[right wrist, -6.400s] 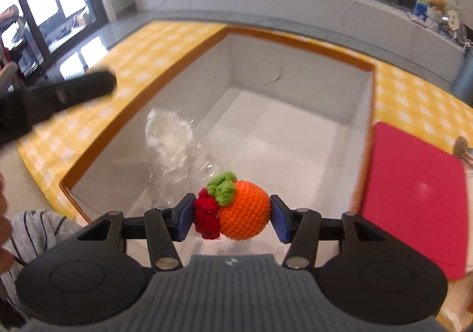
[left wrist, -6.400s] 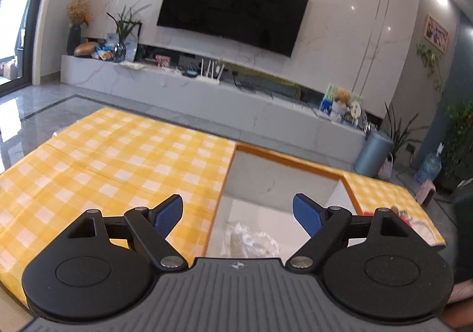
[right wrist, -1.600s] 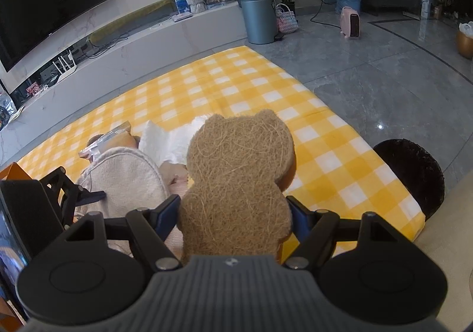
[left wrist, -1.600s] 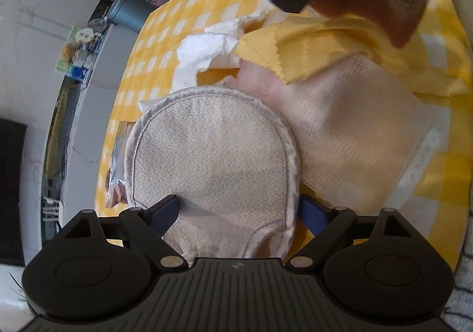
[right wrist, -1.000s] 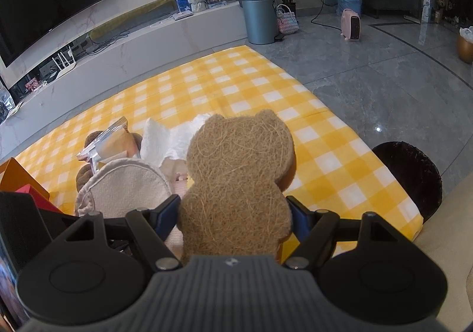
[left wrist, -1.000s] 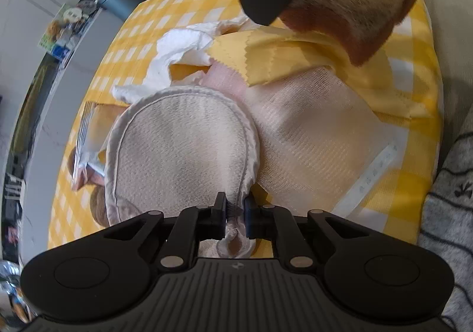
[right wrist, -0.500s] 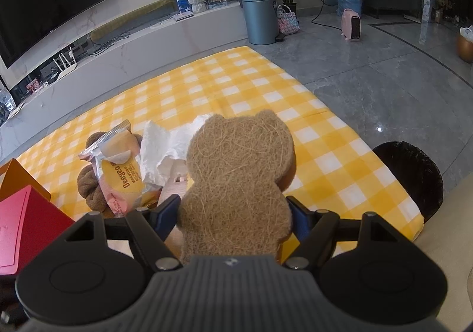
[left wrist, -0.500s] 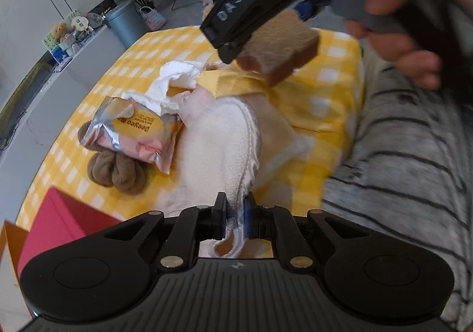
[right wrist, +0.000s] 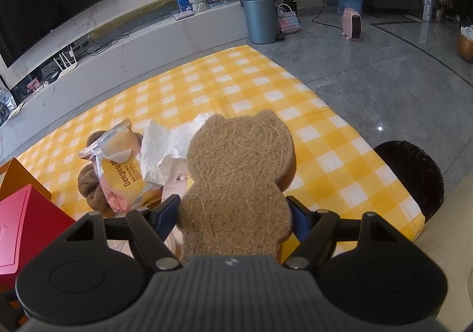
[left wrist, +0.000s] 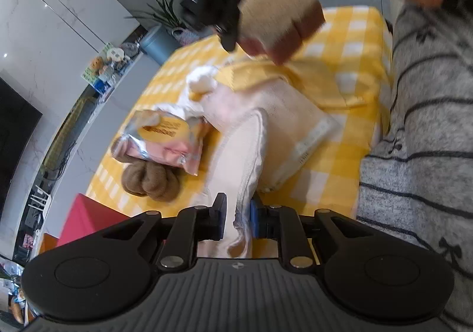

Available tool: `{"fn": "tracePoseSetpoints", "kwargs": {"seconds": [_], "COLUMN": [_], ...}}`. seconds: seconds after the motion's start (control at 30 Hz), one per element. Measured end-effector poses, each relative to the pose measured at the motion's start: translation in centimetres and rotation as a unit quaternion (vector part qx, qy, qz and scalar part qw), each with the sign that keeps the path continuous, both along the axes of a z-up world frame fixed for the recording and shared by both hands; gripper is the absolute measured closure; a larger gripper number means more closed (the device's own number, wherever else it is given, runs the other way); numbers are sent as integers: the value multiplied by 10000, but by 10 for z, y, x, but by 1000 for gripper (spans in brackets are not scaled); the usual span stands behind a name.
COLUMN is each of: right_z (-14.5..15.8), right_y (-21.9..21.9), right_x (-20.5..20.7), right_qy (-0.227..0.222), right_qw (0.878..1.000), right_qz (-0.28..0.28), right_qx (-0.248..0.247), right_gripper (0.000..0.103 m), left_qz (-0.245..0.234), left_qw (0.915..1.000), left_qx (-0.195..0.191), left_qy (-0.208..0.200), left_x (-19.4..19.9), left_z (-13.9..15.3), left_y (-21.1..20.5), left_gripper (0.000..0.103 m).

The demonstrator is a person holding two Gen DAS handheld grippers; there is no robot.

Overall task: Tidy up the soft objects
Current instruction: 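Grasp the beige oval pad with the left gripper while the right gripper holds the sponge, then lift the beige pad and sponge and carry both toward the box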

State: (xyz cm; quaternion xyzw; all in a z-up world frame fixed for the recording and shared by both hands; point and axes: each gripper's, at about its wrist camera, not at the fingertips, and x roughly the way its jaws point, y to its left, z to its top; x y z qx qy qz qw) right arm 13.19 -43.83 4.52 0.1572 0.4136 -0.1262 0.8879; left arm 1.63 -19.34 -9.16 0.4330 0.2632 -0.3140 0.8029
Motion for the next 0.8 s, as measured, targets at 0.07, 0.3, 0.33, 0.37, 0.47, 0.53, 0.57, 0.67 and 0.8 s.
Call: {"fn": "tracePoseSetpoints", "kwargs": {"seconds": [0.07,0.3,0.33,0.37,0.47,0.53,0.57,0.67,0.8], "right_z": [0,0,0,1,1,1,1,2,5], "right_y": [-1,0,0,0,1,1,1,1,1], "right_x": [0,0,0,0,0,-1,-1,-2,-3], "right_qy": [-3,22,23,19,3,-11,-16,-35,-117], "right_qw": [10000,10000,10000,10000,10000,10000,10000,10000,9999], "right_qz": [-8,-10,-6,-1,6,14,20,27,61], "right_qx": [13,5,4,2,5,15,22,35,55], "right_gripper": [28,28,28,28,28,28,28,28,28], "left_qz": [25,262,263,280,409,452,483,504,628], "left_qw": [10000,9996,9995,9994,9988,9979,9972,9968,9934], "left_qx": [13,-23,-35,-32,-194,-286,-353,-437,-841], "left_qy": [85,142,177,197,192,368,449,431,460], "left_x": [3,23,24,25,26,28,28,23,20], "left_z": [-7,-22,-21,-20,-14,-10,-8,3,27], "left_y": [-6,-15,-15,-14,-12,-9,-8,-5,1], "left_gripper": [80,72,83,91,97,97,97,97,98]}}
